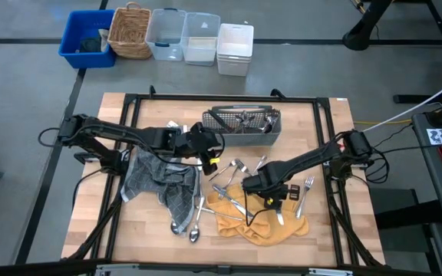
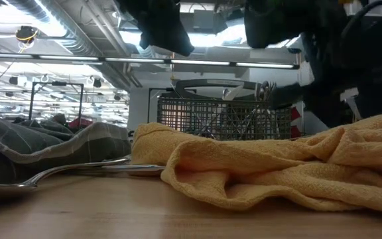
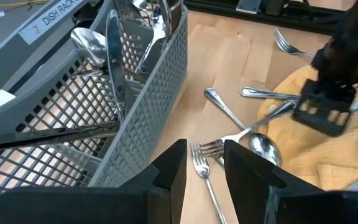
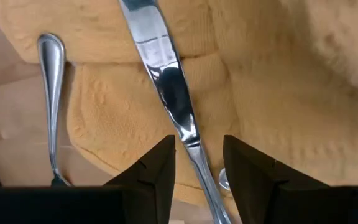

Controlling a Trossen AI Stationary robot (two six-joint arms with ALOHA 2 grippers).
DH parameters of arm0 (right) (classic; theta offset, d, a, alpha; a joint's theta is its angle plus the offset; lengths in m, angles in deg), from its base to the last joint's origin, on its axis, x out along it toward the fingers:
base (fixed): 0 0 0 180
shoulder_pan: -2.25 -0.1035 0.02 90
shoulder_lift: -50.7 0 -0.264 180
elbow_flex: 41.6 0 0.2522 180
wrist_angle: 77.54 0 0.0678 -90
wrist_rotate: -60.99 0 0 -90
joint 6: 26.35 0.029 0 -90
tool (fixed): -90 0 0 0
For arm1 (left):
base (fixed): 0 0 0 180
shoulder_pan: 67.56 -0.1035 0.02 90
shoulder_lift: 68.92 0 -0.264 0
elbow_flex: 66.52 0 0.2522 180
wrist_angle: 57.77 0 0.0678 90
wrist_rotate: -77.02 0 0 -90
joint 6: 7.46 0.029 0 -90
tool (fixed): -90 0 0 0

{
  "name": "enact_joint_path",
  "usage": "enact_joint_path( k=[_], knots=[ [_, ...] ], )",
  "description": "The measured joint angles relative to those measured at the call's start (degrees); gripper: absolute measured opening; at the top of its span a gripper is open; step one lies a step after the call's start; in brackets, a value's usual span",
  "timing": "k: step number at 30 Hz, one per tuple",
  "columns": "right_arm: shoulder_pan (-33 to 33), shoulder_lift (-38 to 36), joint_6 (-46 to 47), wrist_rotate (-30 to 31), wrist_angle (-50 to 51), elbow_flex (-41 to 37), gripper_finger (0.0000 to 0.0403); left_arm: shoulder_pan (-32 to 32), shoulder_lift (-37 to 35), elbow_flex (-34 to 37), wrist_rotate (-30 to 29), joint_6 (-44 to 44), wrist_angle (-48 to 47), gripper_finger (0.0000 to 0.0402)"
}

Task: Sort silverware
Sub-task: Put the silver knife into the gray utensil holder

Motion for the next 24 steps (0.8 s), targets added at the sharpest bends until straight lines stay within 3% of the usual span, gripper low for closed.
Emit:
enact_joint_path(
  k=[18, 24],
  knots=[
    [0.06, 1.19, 1.73, -1.13, -5.37, -7.15, 0.0134, 0.47, 0.04, 0.0, 0.0, -0.01, -1.31, 0.0095],
    [0.08, 1.25, 1.7, -0.86, -6.01, -7.17, 0.0083, 0.47, 0.05, 0.0, 0.0, -0.01, -1.36, 0.0095]
  ],
)
